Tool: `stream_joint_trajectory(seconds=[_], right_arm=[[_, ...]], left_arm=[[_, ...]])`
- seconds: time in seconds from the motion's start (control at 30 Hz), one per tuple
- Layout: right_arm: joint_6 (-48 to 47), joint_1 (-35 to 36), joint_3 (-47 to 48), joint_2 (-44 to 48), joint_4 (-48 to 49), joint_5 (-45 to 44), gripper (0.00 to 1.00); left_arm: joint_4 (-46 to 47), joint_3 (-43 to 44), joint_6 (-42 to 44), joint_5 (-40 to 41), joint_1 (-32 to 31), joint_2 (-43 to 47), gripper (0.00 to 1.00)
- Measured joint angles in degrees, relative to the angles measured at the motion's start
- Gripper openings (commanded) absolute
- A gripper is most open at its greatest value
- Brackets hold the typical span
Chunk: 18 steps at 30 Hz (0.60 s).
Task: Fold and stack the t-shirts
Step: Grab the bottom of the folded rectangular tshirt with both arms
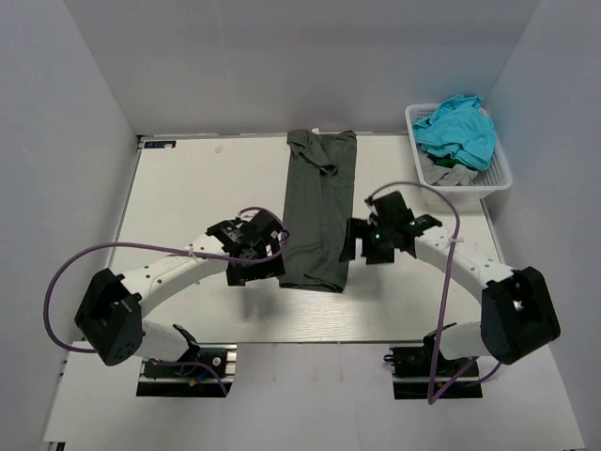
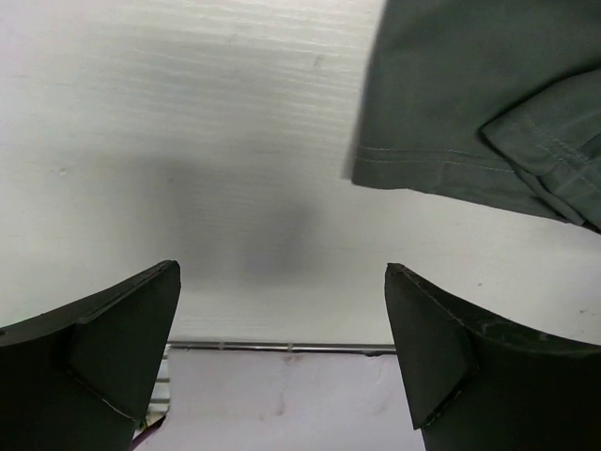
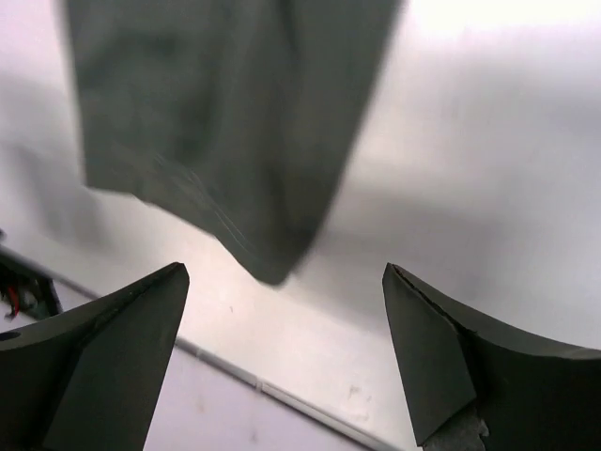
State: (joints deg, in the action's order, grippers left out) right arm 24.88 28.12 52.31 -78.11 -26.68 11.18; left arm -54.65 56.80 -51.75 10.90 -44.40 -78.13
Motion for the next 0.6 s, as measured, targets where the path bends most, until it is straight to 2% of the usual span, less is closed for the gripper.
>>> stream_joint_trajectory(seconds=[0.13,0.37,0.43,0.47,0.53,0.6], right_arm=[[5.51,0.37,-7.72,-0.07,-0.85,2.49,0.90],[9.55,1.29,-9.77,-1.75,2.08,4.94,0.80],[10.29,1.55,-10.16,-3.58,3.17,5.35,0.76],[10.60,1.68,-10.27,-4.57,3.48,5.57,0.70],[10.99,1.92,-10.67,-6.10,4.55,5.99,0.63],[11.47,2.16,-11.10,-6.93,5.60,7.23,0.61]], left_arm=[[4.42,-0.72,-0.39,-1.05,-0.09,-2.54,1.00],[11.30,-0.74,0.11,-2.62,-0.09,-12.02,0.97],[12.48,-0.76,0.26,-2.89,-0.09,-14.14,0.91],[12.94,-0.76,0.26,-2.97,-0.09,-15.08,0.90],[13.70,-0.81,0.33,-2.99,-0.09,-16.50,0.82],[14.01,-0.74,0.57,-3.04,-0.24,-17.14,0.79]])
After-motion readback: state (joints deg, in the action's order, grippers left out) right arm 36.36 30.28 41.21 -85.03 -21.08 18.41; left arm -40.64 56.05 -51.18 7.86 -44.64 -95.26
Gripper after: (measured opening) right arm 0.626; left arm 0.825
